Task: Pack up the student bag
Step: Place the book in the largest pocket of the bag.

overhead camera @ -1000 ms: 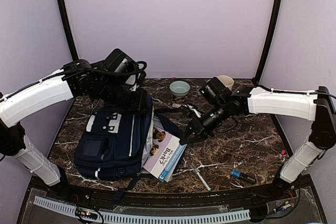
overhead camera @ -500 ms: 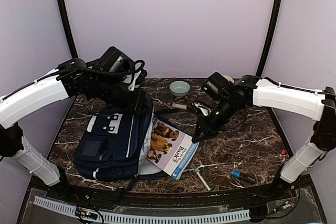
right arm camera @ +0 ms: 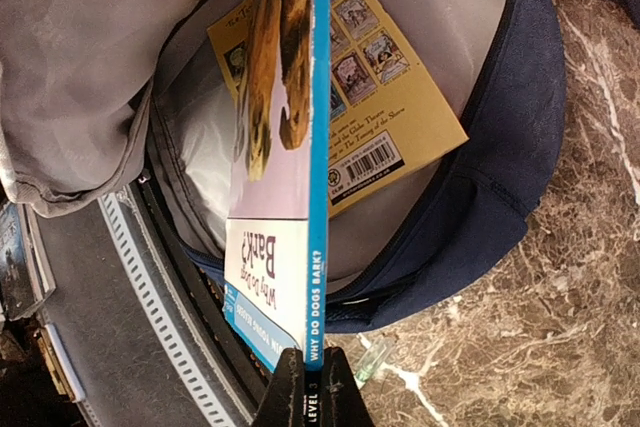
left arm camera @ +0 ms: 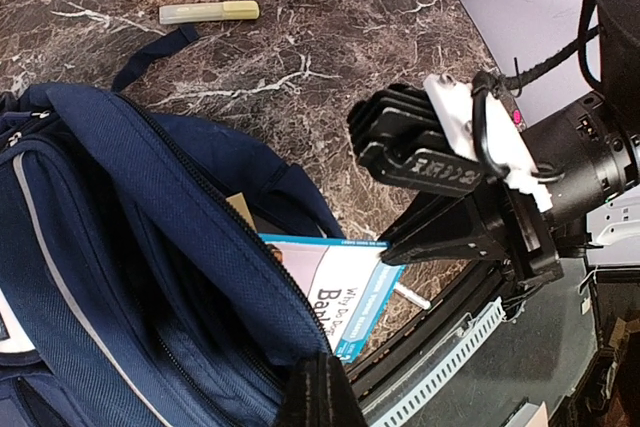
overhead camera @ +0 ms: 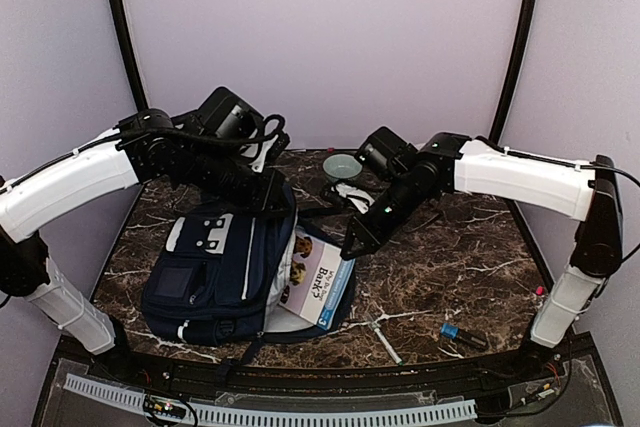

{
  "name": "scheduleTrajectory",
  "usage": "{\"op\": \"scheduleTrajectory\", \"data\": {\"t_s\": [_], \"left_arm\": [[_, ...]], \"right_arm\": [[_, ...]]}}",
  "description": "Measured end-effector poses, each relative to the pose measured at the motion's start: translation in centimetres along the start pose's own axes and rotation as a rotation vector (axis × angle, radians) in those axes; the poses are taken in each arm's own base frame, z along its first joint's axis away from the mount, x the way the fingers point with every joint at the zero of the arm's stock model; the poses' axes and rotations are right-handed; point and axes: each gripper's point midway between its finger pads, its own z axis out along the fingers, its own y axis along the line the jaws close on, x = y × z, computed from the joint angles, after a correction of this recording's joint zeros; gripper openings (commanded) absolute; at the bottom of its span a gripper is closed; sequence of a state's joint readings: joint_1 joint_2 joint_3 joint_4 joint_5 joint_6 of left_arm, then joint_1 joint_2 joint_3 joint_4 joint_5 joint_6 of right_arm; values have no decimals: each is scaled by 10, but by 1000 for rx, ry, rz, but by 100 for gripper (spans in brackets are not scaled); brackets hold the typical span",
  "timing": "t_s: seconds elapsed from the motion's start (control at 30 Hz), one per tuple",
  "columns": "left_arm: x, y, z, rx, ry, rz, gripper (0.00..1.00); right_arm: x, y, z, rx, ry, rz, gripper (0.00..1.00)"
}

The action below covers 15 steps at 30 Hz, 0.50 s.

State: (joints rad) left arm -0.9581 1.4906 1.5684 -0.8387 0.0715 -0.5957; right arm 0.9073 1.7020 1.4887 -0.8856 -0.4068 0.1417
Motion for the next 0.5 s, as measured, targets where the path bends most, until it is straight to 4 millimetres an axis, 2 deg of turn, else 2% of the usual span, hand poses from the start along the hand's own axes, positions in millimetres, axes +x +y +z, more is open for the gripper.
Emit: {"op": "scheduleTrajectory", "data": {"t_s": [0.2, 0.37, 0.5], "left_arm": [[-3, -2, 1, 10, -13, -44, 0], [-5, -6, 9, 45, -30, -65, 0], [-5, -8, 11, 71, -48, -52, 0]], "right_arm": [[-3, -6, 9, 12, -41, -25, 0], [-14, 1, 15, 24, -67, -43, 0], [-29, -6, 30, 53, -75, -51, 0]]}}
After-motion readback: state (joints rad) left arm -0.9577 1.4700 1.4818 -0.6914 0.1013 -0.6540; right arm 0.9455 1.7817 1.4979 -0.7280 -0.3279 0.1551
